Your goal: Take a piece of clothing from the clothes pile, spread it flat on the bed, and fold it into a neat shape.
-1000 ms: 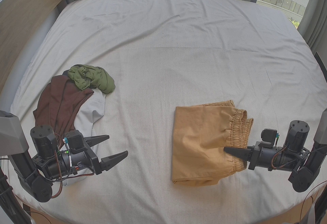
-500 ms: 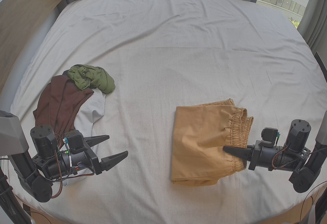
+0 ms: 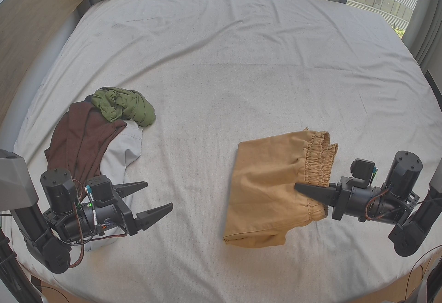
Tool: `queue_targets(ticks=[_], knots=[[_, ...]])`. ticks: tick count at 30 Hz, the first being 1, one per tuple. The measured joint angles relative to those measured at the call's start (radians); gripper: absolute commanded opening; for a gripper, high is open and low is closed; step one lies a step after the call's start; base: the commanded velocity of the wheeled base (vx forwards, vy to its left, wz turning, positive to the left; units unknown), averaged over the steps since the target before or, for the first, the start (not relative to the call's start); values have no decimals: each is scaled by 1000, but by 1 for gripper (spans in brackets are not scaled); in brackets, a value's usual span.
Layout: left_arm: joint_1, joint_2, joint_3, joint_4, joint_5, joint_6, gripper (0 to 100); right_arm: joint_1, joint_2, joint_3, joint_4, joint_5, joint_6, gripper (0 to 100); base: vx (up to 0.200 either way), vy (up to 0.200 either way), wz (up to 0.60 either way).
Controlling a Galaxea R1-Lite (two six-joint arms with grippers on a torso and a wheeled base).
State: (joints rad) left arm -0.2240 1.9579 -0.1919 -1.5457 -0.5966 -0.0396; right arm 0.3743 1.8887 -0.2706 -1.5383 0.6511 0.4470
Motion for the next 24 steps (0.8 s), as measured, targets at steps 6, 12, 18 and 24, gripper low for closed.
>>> queue_targets(ticks=[6,12,18,24], knots=[[0,0,-1,0,0,0,100,13,-8,-43,0,-3,14,0,0,0,0],[0,0,-1,0,0,0,100,19,-10,-108,5,-3,51,0,0,0,0],[1,0,0,0,0,0,100,36,-10,-195,12,-3,112,0,0,0,0],[1,0,0,0,0,0,100,43,-10,-274,49,-3,173,0,0,0,0]])
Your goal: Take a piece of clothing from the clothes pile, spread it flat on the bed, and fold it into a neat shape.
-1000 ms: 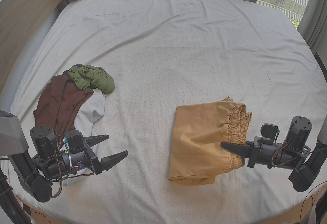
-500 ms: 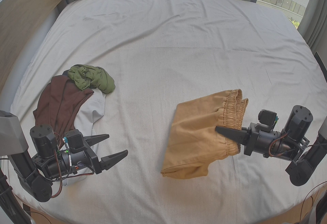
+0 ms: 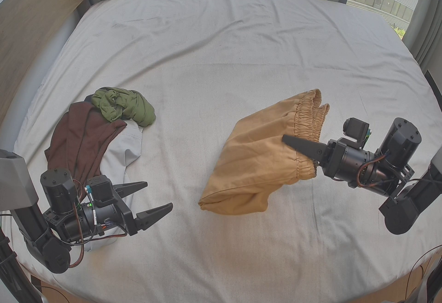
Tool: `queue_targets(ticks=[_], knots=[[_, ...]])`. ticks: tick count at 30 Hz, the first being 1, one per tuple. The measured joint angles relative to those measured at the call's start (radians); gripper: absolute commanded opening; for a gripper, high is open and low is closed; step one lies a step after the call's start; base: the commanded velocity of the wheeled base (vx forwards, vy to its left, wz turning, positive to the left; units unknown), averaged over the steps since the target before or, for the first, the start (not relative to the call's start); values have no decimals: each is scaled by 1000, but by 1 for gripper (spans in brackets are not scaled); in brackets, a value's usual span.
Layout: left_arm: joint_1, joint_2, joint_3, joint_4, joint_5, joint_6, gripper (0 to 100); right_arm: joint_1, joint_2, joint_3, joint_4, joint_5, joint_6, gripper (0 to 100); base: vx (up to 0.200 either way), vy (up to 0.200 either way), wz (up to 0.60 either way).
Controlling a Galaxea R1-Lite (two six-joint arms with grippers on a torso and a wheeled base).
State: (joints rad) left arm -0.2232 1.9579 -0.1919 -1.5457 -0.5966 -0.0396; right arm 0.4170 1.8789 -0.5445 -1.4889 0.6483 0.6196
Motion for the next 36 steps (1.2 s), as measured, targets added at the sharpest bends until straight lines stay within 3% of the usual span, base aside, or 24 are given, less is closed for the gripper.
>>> queue_targets(ticks=[17,36], knots=[[1,0,0,0,0,0,100,5,20,-273,210,0,46,0,0,0,0],[15,1,5,1,0,1,100,5,188,-556,294,5,63,0,0,0,0]])
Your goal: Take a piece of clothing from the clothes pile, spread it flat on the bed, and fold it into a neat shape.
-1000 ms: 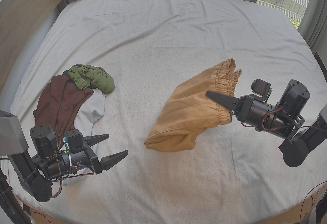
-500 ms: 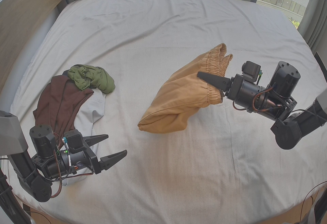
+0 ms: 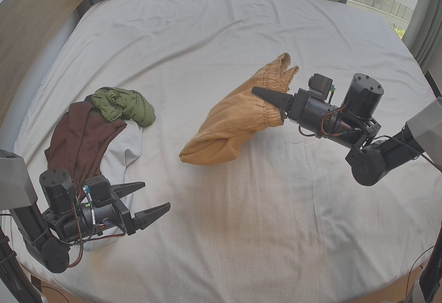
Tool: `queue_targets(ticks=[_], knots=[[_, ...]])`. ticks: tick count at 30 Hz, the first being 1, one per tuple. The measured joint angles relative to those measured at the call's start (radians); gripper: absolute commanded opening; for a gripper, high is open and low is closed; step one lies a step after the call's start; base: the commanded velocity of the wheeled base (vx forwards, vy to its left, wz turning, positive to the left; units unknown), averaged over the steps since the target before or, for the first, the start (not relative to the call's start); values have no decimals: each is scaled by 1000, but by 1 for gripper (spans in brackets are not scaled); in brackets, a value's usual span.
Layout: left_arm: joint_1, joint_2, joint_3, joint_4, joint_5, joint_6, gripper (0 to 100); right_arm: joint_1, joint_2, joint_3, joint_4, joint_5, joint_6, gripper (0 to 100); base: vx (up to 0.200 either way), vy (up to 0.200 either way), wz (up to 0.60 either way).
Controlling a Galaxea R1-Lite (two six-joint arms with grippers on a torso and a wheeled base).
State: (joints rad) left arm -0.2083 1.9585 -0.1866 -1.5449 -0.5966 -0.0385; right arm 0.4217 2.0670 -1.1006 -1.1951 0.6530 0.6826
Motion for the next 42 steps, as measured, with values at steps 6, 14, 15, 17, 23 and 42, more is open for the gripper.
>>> queue_targets(ticks=[6,14,15,17,23,42], knots=[[0,2,1,0,0,-1,100,0,53,-136,20,3,43,0,0,0,0],[0,5,4,0,0,-1,100,-7,102,-250,83,4,52,0,0,0,0],[0,5,5,0,0,-1,100,-8,105,-259,93,4,52,0,0,0,0],[0,5,5,0,0,-1,100,-8,111,-283,119,3,52,0,0,0,0],[0,6,6,0,0,-1,100,-9,126,-359,159,3,53,0,0,0,0],[0,9,14,0,-1,-1,100,-40,233,-695,345,0,54,0,0,0,0]])
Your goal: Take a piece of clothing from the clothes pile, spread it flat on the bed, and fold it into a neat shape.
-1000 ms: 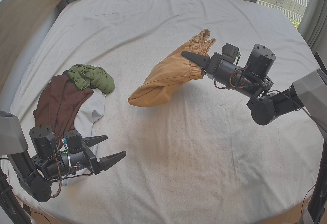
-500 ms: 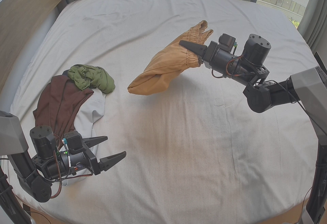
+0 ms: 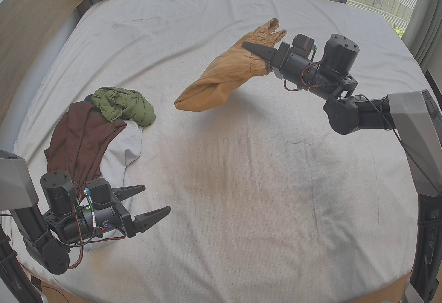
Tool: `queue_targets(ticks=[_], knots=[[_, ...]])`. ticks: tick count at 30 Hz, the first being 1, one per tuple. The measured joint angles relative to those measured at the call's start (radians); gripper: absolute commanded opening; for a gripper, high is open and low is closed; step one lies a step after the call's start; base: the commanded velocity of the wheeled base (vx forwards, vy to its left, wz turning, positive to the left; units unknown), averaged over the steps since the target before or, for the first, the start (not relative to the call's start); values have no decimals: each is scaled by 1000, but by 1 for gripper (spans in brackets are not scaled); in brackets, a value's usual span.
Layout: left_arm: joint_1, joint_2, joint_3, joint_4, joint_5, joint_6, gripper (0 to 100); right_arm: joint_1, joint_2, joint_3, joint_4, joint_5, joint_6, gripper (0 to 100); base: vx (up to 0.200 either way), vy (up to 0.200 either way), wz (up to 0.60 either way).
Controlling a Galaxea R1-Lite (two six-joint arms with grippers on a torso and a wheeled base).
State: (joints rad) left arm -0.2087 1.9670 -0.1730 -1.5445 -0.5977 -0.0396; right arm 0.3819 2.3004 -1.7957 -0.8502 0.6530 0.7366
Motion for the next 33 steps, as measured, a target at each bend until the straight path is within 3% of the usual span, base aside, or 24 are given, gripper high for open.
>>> queue_targets(ticks=[10,23,33], knots=[[0,1,6,0,0,0,100,-19,77,-158,58,-5,0,0,0,0,0],[-1,1,7,0,0,0,100,-13,207,-165,50,-8,-13,0,0,0,0],[-1,1,7,0,0,0,100,-31,253,-77,46,-11,-76,0,0,0,0]])
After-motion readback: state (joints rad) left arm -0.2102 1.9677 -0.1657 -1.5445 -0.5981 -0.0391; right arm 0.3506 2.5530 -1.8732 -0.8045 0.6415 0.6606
